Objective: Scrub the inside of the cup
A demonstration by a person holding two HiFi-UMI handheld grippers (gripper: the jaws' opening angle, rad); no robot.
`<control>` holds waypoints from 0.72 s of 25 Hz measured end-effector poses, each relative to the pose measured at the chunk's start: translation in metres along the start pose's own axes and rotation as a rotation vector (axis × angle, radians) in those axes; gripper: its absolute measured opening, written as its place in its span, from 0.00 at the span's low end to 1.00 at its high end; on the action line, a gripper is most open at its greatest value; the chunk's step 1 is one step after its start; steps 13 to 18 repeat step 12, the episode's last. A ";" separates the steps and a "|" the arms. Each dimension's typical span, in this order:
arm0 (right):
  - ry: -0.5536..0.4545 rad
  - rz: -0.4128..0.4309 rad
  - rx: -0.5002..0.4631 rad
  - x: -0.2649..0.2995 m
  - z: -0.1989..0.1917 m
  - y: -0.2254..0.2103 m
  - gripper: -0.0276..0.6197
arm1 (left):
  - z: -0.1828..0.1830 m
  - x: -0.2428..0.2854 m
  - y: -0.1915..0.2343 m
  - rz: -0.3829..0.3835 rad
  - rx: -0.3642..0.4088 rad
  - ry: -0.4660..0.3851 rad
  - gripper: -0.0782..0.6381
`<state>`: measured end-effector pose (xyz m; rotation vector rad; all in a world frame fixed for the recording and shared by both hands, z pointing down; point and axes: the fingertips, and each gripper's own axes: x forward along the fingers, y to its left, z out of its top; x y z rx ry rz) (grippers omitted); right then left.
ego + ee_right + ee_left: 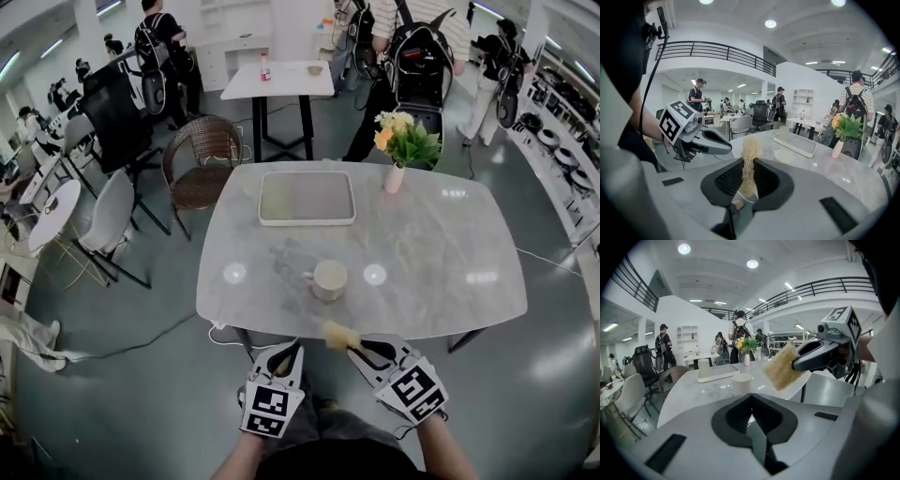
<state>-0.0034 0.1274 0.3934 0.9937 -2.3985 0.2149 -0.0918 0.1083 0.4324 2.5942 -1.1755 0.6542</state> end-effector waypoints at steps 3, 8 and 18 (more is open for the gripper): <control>-0.031 -0.020 -0.012 -0.008 0.002 0.012 0.14 | -0.012 -0.017 -0.004 0.046 -0.060 -0.002 0.13; -0.029 -0.025 -0.021 -0.023 -0.011 0.024 0.14 | -0.020 -0.029 -0.020 0.060 -0.074 0.002 0.13; -0.012 -0.045 0.001 -0.034 -0.022 0.027 0.14 | -0.021 -0.038 -0.035 0.027 -0.052 0.017 0.13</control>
